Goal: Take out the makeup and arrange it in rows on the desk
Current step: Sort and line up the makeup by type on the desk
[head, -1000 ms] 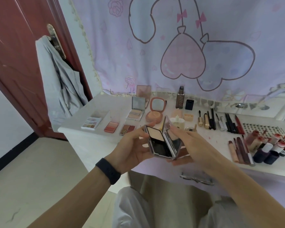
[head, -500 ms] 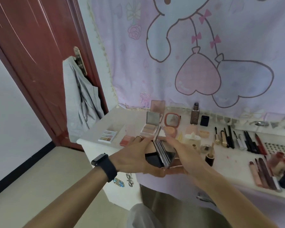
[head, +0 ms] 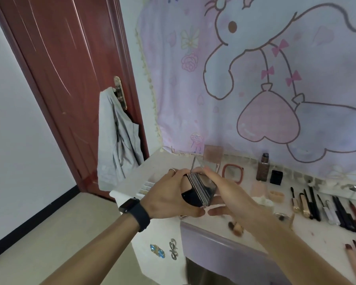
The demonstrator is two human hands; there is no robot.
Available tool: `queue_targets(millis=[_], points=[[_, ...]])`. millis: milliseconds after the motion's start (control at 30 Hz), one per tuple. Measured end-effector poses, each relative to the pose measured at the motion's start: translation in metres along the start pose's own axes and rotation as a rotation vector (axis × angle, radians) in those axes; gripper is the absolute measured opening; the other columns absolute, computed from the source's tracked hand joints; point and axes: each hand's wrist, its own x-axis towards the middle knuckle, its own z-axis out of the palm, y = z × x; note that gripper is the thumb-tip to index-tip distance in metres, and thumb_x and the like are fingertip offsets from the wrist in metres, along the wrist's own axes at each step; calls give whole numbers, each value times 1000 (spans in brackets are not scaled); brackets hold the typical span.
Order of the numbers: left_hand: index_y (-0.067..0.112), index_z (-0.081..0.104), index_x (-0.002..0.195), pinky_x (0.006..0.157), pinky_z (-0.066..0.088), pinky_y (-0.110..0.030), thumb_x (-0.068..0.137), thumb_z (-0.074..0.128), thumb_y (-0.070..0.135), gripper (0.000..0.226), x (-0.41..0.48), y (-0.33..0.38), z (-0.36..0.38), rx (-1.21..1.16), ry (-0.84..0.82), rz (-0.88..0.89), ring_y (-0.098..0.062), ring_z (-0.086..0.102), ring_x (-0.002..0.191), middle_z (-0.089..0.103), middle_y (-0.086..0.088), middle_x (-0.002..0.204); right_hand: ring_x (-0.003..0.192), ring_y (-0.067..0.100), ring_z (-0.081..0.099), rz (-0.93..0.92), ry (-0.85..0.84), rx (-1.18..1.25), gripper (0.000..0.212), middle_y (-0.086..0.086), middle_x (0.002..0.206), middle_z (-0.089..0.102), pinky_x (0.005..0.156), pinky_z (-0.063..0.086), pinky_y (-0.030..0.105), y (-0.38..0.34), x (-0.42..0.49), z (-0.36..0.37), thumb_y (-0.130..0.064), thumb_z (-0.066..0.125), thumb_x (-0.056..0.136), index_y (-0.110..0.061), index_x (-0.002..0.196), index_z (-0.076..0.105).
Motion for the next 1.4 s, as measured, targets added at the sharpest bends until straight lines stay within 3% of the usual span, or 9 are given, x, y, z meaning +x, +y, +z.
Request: queue_targets(millis=[133, 333, 467, 600, 733, 900, 1033, 1200, 1400], points=[[51, 46, 124, 98, 47, -25, 54, 87, 49, 81, 26, -13, -28, -76, 67, -36, 2, 48, 111, 51, 17, 112, 82, 20, 76, -18, -10, -79, 54, 0, 97, 78, 74, 61, 38, -31, 37, 0, -76, 40, 91, -37, 110, 70], [44, 57, 119, 99, 50, -30, 49, 90, 58, 78, 96, -65, -72, -160, 177, -246, -2, 58, 115, 66, 16, 117, 97, 12, 68, -127, 39, -459, 27, -7, 105, 69, 90, 56, 36, -60, 99, -24, -55, 50, 96, -34, 108, 62], [31, 65, 89, 84, 50, -23, 64, 87, 44, 36, 139, -90, -90, -178, 219, -420, -3, 63, 95, 70, 10, 99, 110, 23, 62, -174, 69, -865, 41, 3, 115, 70, 97, 47, 34, -63, 147, -34, -48, 51, 95, -19, 121, 63], [26, 71, 96, 88, 54, -28, 44, 81, 68, 68, 182, -122, -71, -133, 217, -559, -14, 62, 100, 65, 1, 107, 118, 25, 56, -184, 39, -1162, 44, -3, 129, 62, 102, 46, 42, -51, 204, -31, -52, 43, 94, -30, 130, 56], [17, 61, 117, 93, 53, -34, 33, 76, 83, 108, 223, -160, -33, -92, 180, -632, -21, 58, 107, 57, -7, 123, 131, 32, 46, -168, -51, -1423, 49, 9, 140, 53, 105, 44, 43, -27, 254, -16, -44, 39, 97, -18, 136, 52], [36, 52, 113, 101, 43, -37, 70, 74, 59, 53, 242, -168, -4, 23, 96, -630, -29, 49, 120, 53, -11, 116, 133, 32, 41, -115, -149, -1639, 43, 11, 136, 53, 111, 28, 51, -8, 284, 11, -39, 44, 97, -17, 132, 57], [32, 55, 128, 102, 35, -37, 66, 71, 65, 72, 254, -178, 12, 103, 75, -667, -32, 41, 129, 52, -12, 129, 138, 33, 35, -47, -215, -1712, 42, 13, 139, 53, 118, 11, 59, 7, 300, 22, -35, 47, 95, -20, 133, 56], [32, 48, 133, 98, 36, -36, 50, 67, 70, 94, 254, -190, 27, 116, 104, -698, -29, 39, 124, 51, -7, 124, 127, 33, 48, 16, -255, -1706, 42, 11, 134, 56, 117, 18, 55, 21, 304, 30, -34, 46, 95, -21, 133, 56], [24, 26, 149, 108, 33, -44, 63, 74, 70, 109, 242, -194, 30, 105, 131, -658, -34, 30, 137, 40, -12, 143, 124, 32, 51, 1, -246, -1698, 42, 9, 128, 57, 117, 9, 60, 27, 304, 32, -32, 44, 97, -20, 136, 53]])
